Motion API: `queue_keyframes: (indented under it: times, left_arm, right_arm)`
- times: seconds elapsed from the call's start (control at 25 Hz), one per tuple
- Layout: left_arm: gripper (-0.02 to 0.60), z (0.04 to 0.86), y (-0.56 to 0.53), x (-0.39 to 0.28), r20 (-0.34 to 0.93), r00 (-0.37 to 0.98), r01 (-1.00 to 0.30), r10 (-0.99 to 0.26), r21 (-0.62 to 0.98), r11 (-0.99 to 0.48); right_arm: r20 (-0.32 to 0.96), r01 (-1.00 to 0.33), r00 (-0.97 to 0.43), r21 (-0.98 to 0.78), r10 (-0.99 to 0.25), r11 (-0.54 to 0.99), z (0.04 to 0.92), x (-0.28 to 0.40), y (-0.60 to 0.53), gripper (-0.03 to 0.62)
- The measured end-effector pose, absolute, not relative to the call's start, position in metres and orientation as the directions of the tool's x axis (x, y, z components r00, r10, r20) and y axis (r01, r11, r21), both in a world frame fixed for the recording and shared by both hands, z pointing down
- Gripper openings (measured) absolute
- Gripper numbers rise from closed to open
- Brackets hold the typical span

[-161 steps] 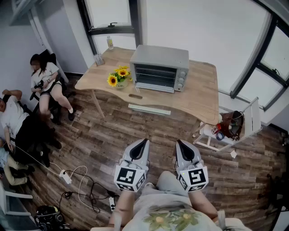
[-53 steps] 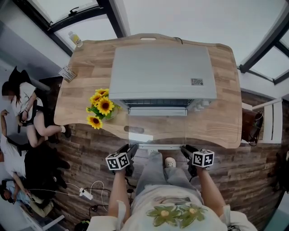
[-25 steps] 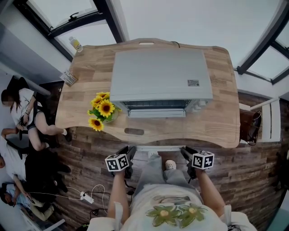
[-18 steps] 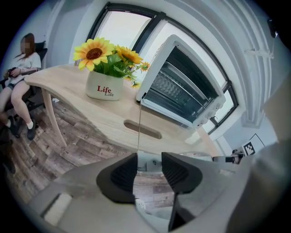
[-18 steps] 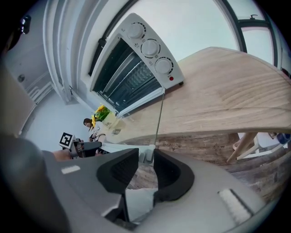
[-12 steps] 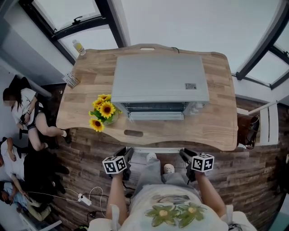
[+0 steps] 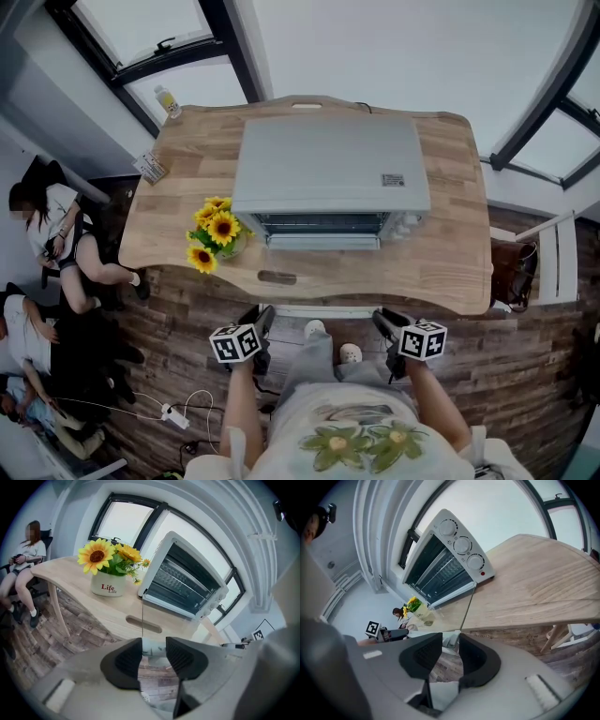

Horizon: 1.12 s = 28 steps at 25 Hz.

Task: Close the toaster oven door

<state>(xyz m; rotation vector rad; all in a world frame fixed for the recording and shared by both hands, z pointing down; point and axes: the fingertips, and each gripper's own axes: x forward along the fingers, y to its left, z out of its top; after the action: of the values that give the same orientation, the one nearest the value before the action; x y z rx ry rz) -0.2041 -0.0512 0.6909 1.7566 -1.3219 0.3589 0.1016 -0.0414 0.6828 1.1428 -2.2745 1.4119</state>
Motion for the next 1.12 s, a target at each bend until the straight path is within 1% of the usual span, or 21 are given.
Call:
queue_keyframes:
  times: [0.4, 0.56, 0.72, 0.84, 0.96, 1.08, 1.12]
  left_arm:
    - [0.17, 0.673, -0.055, -0.205, 0.643, 0.388, -0.872, -0.661, 0.489, -0.036]
    - [0.17, 0.672, -0.056, -0.205, 0.647, 0.381, -0.874, -0.66, 0.485, -0.029]
    - [0.169, 0.672, -0.056, -0.206, 0.646, 0.372, -0.877, -0.667, 0.48, -0.024]
    - [0.169, 0.669, -0.056, -0.206, 0.639, 0.372, -0.876, -0.673, 0.482, -0.026]
    - [0.169, 0.667, -0.057, -0.206, 0.636, 0.373, -0.875, -0.676, 0.484, -0.027]
    - [0.169, 0.666, -0.058, -0.206, 0.636, 0.368, -0.876, -0.679, 0.482, -0.023]
    - [0.169, 0.666, -0.058, -0.206, 0.636, 0.367, -0.876, -0.679, 0.481, -0.023]
  right_arm:
    - [0.494, -0.712, -0.677, -0.628, -0.546, 0.315, 0.661, 0.101, -0.046, 0.12]
    - [0.493, -0.719, -0.68, -0.591, -0.542, 0.365, 0.655, 0.098, -0.044, 0.173]
    - [0.55, -0.742, -0.667, -0.551, -0.503, 0.383, 0.666, 0.095, -0.036, 0.219]
    - [0.564, -0.744, -0.667, -0.543, -0.487, 0.389, 0.672, 0.091, -0.033, 0.221]
    - [0.573, -0.752, -0.659, -0.528, -0.487, 0.395, 0.678, 0.087, -0.034, 0.208]
    - [0.574, -0.753, -0.658, -0.525, -0.487, 0.398, 0.687, 0.083, -0.038, 0.179]
    - [0.572, -0.751, -0.66, -0.525, -0.487, 0.401, 0.687, 0.082, -0.038, 0.159]
